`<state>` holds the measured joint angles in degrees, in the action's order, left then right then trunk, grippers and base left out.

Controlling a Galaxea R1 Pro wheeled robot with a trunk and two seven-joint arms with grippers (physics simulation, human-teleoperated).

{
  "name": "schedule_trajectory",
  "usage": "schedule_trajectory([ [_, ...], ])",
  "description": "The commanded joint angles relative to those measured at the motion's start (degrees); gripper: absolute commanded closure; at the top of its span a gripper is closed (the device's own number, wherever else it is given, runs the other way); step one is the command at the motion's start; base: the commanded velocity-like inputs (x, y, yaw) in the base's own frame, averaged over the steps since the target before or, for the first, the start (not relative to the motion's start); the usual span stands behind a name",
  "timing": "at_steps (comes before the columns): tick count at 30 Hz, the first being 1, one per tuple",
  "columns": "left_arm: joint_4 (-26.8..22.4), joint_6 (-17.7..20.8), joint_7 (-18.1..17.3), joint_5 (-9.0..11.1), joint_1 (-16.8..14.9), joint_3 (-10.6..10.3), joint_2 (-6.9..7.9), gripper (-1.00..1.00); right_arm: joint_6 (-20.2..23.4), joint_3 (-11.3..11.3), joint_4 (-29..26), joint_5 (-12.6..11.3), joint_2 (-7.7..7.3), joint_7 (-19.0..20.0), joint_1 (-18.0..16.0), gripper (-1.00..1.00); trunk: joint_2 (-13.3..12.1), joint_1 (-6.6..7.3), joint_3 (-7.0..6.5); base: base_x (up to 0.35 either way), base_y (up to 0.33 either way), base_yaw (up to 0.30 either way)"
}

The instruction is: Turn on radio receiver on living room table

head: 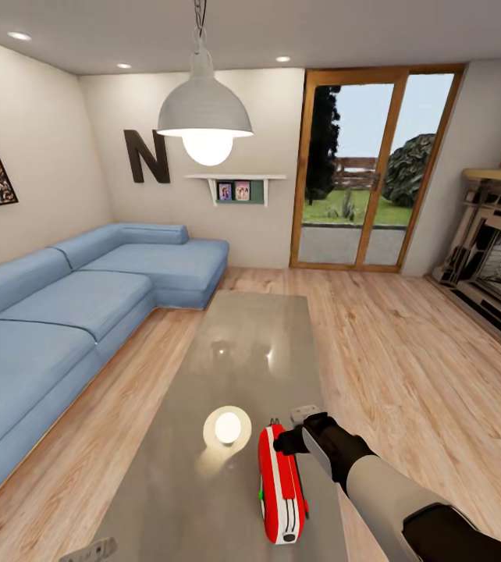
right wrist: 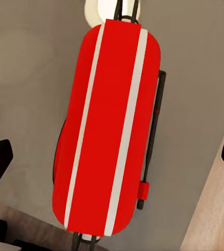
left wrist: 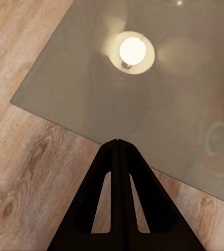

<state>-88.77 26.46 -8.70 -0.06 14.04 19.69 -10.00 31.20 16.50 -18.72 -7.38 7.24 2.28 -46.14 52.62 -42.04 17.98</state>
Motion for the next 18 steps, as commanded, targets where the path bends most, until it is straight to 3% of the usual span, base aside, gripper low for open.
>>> schedule_trajectory([
  [1, 0.00, 0.00, 0.00, 0.02, -0.01, 0.00, 0.00, 1.00, 0.00, 0.02, 0.00, 0.03, 0.02, 0.02, 0.00, -1.00, -0.42, 0.23, -0.19, 0.000, 0.000, 0.000],
  [18, 0.00, 0.00, 0.00, -0.02, 0.02, 0.00, 0.00, 1.00, 0.00, 0.11, 0.00, 0.00, 0.06, 0.26, 0.00, -1.00, -7.24, 3.96, -3.24, 0.000, 0.000, 0.000],
])
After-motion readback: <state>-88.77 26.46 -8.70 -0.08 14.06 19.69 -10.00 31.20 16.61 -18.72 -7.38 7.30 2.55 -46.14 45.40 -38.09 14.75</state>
